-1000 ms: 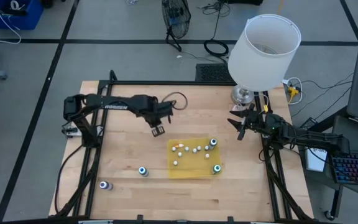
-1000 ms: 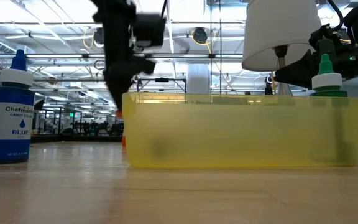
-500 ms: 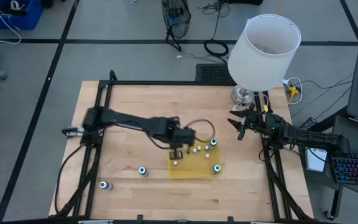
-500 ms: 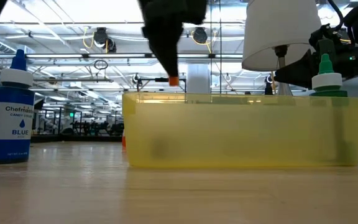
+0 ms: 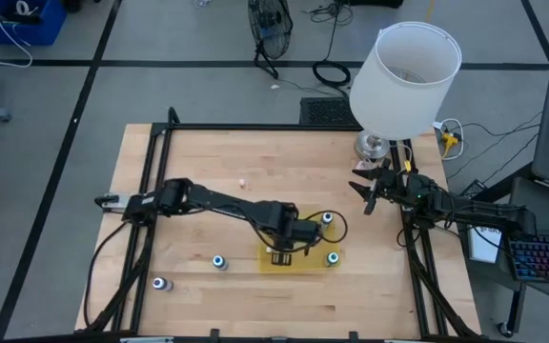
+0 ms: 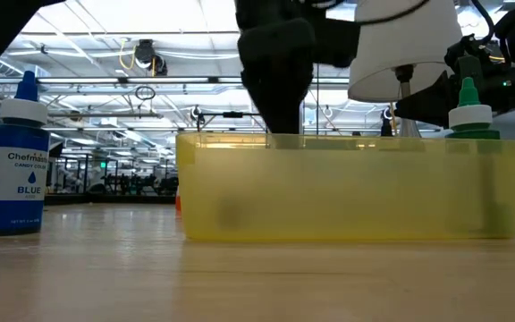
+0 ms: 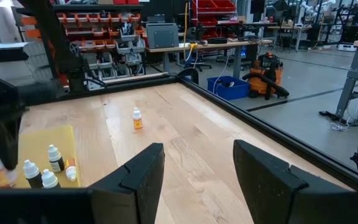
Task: Pick & Place food coloring
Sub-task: Put the left small orange food coloring bottle into the yellow bin, then put the small orange food coloring bottle into the yellow bin
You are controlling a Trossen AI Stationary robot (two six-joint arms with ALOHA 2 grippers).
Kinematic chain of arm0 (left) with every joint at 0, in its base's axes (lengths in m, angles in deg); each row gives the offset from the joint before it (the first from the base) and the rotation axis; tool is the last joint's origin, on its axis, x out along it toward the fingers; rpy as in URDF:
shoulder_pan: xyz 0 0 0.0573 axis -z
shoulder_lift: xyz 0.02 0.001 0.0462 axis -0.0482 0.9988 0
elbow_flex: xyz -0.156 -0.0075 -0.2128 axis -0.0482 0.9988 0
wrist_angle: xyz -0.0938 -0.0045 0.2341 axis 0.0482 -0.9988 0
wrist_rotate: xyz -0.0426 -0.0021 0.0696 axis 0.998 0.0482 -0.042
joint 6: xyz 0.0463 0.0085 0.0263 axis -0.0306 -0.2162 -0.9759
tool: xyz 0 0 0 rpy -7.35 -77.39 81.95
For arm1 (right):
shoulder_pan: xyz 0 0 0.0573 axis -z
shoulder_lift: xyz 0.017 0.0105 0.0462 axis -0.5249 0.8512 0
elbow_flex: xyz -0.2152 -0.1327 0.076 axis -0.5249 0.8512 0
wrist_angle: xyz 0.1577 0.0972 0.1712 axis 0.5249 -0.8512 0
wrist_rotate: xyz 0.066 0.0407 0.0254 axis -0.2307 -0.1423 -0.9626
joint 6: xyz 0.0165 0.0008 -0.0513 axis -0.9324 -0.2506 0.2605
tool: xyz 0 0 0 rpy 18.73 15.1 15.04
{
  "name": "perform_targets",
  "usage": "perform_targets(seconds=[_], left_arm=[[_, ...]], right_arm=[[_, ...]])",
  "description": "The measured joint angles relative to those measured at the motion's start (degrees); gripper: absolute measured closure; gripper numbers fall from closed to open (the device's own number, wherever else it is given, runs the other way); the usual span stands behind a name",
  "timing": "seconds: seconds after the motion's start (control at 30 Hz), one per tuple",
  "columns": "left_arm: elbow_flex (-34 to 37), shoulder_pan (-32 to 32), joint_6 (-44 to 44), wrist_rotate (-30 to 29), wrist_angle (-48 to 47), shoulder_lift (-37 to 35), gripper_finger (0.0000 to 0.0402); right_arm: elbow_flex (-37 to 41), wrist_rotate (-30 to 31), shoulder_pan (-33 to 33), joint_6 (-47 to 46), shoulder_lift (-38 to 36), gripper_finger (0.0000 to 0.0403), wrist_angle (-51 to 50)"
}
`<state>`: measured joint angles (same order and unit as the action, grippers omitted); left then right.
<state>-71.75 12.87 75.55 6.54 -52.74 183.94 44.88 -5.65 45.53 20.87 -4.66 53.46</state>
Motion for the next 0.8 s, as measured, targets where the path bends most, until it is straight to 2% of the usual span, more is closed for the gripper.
perform_targets(seconds=[0.2, 0.47, 0.8], left_arm=[[4.11, -0.12, 0.54, 1.66, 2.83, 0.9, 0.0331], [9.51, -0.73, -0.45, 7.11, 9.33, 0.79, 0.033], [8.56, -0.76, -0.26, 7.42, 9.02, 0.93, 0.0218]], right_arm=[[-0.02, 0.0, 0.0, -0.01, -0.02, 0.0222, 0.0], [-0.02, 0.0, 0.01, -0.01, 0.0, 0.0222, 0.0], [-0.02, 0.0, 0.01, -0.01, 0.0, 0.0222, 0.0]])
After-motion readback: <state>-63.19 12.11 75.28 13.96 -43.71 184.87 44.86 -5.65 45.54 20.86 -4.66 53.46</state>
